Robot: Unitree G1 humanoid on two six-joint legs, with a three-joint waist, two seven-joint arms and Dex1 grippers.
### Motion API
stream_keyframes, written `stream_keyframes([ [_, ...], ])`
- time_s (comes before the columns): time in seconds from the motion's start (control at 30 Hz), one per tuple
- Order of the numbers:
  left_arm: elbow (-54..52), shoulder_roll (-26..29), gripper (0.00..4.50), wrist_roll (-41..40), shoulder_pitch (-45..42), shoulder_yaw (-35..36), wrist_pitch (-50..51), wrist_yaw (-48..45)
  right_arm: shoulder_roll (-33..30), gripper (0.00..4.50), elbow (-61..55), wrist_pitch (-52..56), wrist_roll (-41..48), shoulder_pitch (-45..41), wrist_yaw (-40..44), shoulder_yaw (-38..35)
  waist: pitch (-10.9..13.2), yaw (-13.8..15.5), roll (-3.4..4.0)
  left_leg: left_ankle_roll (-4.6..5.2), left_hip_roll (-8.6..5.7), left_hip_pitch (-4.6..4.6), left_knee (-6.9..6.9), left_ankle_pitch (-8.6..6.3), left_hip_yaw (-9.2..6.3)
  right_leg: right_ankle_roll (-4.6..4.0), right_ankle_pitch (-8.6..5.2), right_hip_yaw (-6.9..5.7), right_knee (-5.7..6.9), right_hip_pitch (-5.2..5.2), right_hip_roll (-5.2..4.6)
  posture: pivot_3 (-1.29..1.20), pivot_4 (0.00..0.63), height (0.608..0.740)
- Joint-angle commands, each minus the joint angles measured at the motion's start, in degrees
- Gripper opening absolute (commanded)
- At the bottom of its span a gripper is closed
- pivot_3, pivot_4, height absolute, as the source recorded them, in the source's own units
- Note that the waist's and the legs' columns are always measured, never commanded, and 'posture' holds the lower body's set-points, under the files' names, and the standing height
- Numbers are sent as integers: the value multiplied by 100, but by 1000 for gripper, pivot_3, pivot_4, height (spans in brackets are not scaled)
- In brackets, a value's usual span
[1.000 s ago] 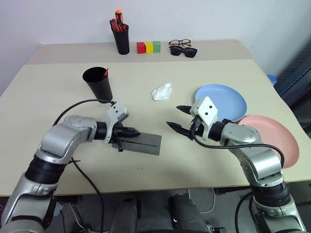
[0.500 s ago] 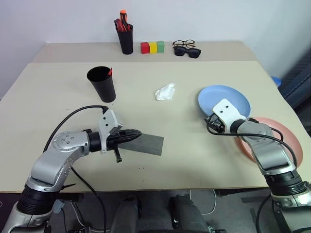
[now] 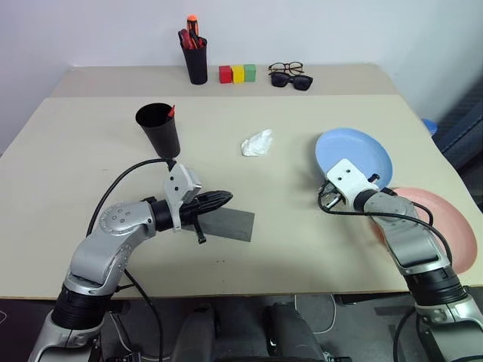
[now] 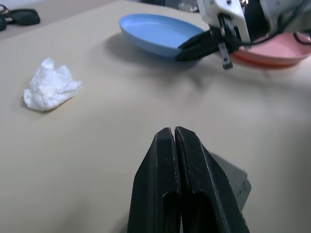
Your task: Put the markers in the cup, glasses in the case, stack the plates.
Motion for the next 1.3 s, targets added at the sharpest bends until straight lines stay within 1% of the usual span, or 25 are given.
stream_keyframes([
  [0.03, 113, -117, 0, -27, -227, -2, -129, 52, -207, 32, -596, -607, -341, 72, -228, -201, 0, -1, 1, 0, 0, 0, 0, 0, 0, 0, 0, 0, 1, 0, 0, 0, 150, 740],
  [0.13, 362, -179, 0, 23, -379, -78, -218, -15, -433, 32, -1230, -578, -311, 372, -91, -611, 2, 4, 6, 0, -1, 0, 0, 0, -1, 0, 0, 0, 1, -1, 1, 0, 150, 740],
  [0.23, 724, -212, 0, 59, -589, -190, -374, -220, -756, 32, -2373, -66, -49, 1286, 403, -1489, 0, 65, 9, 0, -1, -2, 1, 0, -2, 1, -1, -7, -4, 4, 2, 0, 150, 740],
  [0.3, 1006, -244, 0, 105, -751, -262, -493, -358, -819, 32, -3011, 292, 66, 2003, 671, -2127, 0, 95, 7, 2, 0, -2, 2, -1, -6, 1, -1, -12, -11, 12, 5, 0, 150, 740],
  [0.4, 1433, -312, 0, 167, -1002, -352, -672, -560, -731, 32, -3755, 660, 173, 2998, 979, -2927, -2, 134, 11, 3, -1, 2, 7, -2, -5, 1, -1, -12, -12, 22, 6, 0, 150, 740],
  [0.47, 1675, -371, 0, 215, -1154, -419, -797, -673, -609, 32, -4066, 838, 236, 3456, 1087, -3253, -2, 113, 12, 4, -1, 5, 15, -2, -3, 1, -1, -11, -8, 24, 8, 0, 150, 740],
  [0.57, 2005, -502, 0, 319, -1366, -538, -993, -831, -388, 32, -4343, 1051, 266, 4115, 1174, -3496, -5, 96, 15, 5, 0, 21, 17, -3, -3, 1, -1, -9, -7, 41, 10, 0, 150, 740],
  [0.63, 2160, -593, 0, 376, -1482, -600, -1104, -883, -325, 664, -4295, 1094, 200, 4455, 1197, -3442, -5, 84, 14, 7, 1, 24, 17, -4, -4, 1, -2, -10, -8, 46, 13, 0, 150, 740],
  [0.67, 2197, -623, 0, 392, -1518, -601, -1128, -884, -348, 1022, -4260, 1054, 144, 4480, 1160, -3341, -5, 76, 14, 7, 0, 25, 18, -4, -2, 1, -2, -9, -7, 46, 12, 0, 150, 740],
  [0.73, 2213, -648, 0, 403, -1542, -577, -1144, -895, -350, 1995, -4255, 1058, 175, 4334, 1084, -3207, -6, 12, 15, 7, 0, 25, 19, -4, 0, 1, -2, -7, -7, 46, 10, 0, 150, 740],
  [0.77, 2172, -623, 0, 395, -1502, -522, -1139, -870, -387, 2449, -4228, 1070, 142, 4132, 1003, -3084, -5, -19, 14, 7, 0, 29, 19, -4, 0, 1, -1, -4, -6, 46, 10, 0, 150, 740],
  [0.8, 2130, -597, 0, 402, -1457, -470, -1137, -825, -423, 3006, -4181, 1039, 127, 3940, 955, -2967, -6, -34, 14, 7, 2, 36, 17, -4, -2, 1, -2, 0, -2, 47, 12, 0, 150, 740],
  [0.83, 2071, -547, 0, 404, -1380, -392, -1122, -761, -406, 3439, -4127, 1048, 182, 3641, 920, -2763, -5, -46, 14, 7, 3, 40, 15, -4, -2, 1, -2, 2, -1, 48, 13, 0, 150, 740],
  [0.87, 2007, -502, 0, 400, -1305, -321, -1090, -695, -350, 3439, -4068, 1076, 250, 3324, 881, -2544, -5, -43, 14, 7, 4, 52, 8, -4, -2, 1, -2, 6, -1, 53, 14, 0, 150, 740],
  [0.97, 1818, -326, 0, 472, -1010, -92, -1071, -432, 135, 3439, -3629, 1131, 457, 2012, 749, -1507, -4, -99, 12, 7, 5, 94, -23, -4, 0, -1, -3, 15, -10, 81, 15, 0, 150, 740],
  [1.03, 1680, -227, 0, 524, -816, 85, -1046, -188, 695, 3439, -2975, 1140, 583, 1034, 600, -954, -3, -115, 11, 7, 5, 94, -29, -4, -4, -1, -4, 13, -11, 81, 13, 0, 150, 740],
  [1.1, 1517, -144, 0, 567, -635, 287, -1007, 71, 1238, 3439, -2068, 1133, 753, 145, 531, -645, -1, -128, 9, 7, 5, 89, -28, -4, -7, -1, -4, 11, -12, 78, 12, 0, 150, 740],
  [1.2, 1254, -16, 0, 566, -366, 559, -897, 383, 1766, 4295, -693, 814, 840, -840, 472, -380, -1, -118, 8, 6, 3, 85, -28, -4, -8, 0, -3, 9, -12, 77, 1, 0, 150, 740],
  [1.23, 1181, 14, 0, 560, -294, 617, -867, 455, 1882, 4442, -345, 707, 853, -1057, 440, -345, -1, -90, 9, 6, 3, 85, -27, -4, -8, 0, -3, 8, -14, 77, 1, 0, 150, 740],
  [1.3, 978, 94, 0, 569, -71, 784, -782, 644, 2118, 4442, 695, 256, 769, -1602, 336, -194, -1, -63, 9, 7, 2, 82, -29, -4, -7, 0, -3, 6, -17, 73, -3, 0, 150, 740],
])
